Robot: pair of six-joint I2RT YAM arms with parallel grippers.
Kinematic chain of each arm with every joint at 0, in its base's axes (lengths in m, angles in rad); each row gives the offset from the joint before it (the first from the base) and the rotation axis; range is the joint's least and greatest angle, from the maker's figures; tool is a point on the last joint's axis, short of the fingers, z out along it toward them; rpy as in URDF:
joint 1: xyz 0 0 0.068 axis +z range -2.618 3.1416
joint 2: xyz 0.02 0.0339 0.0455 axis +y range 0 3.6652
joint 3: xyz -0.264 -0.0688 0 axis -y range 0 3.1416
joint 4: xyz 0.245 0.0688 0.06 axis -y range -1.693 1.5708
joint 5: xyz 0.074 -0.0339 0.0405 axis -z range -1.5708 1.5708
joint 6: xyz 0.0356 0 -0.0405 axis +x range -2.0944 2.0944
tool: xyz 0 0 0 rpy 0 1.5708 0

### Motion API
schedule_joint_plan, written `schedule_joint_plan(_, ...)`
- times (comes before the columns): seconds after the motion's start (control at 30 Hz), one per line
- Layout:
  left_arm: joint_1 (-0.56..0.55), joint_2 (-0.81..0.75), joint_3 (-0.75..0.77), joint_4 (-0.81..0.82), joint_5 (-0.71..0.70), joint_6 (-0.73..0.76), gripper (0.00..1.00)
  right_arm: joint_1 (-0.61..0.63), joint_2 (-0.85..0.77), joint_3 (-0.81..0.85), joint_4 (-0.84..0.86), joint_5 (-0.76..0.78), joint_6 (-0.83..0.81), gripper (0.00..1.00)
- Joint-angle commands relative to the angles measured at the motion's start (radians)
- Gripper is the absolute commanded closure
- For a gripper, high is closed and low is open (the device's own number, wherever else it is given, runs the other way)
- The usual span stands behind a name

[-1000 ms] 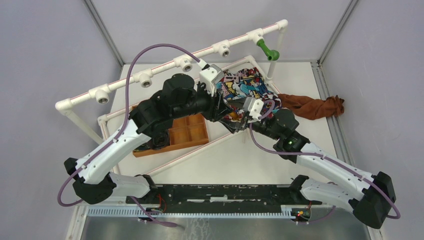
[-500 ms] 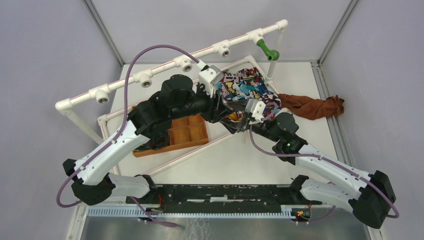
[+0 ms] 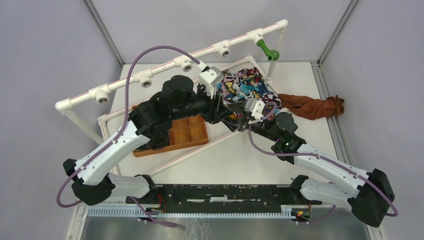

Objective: Install the water faucets
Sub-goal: Adjust the water faucet.

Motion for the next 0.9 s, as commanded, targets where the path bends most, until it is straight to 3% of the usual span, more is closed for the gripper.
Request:
schedule_joint_plan(0.0, -0.001, -0.026, -0.015, 0.05, 0.024, -0.033, 0.98, 0.006, -0.002, 0.011, 0.054, -0.012, 0.02, 0.5)
schedule_joint_plan(0.33, 0.0, -0.033, -0.031, 0.054, 0.023, -0.034, 0.98, 0.006, -0.01, -0.005, 0.06, 0.012, 0.023, 0.62)
schedule_joint_plan(0.53, 0.0, -0.037, -0.032, 0.062, 0.029, -0.036, 0.98, 0.006, 0.001, -0.011, 0.064, 0.015, 0.034, 0.47)
schedule_joint_plan(0.73, 0.0, -0.032, -0.024, 0.058, 0.032, -0.03, 0.98, 0.006, 0.011, -0.006, 0.062, 0.023, 0.032, 0.43)
schedule_joint_plan(0.87, 0.0, -0.032, -0.024, 0.058, 0.03, -0.027, 0.98, 0.006, 0.012, -0.007, 0.05, 0.028, 0.026, 0.33)
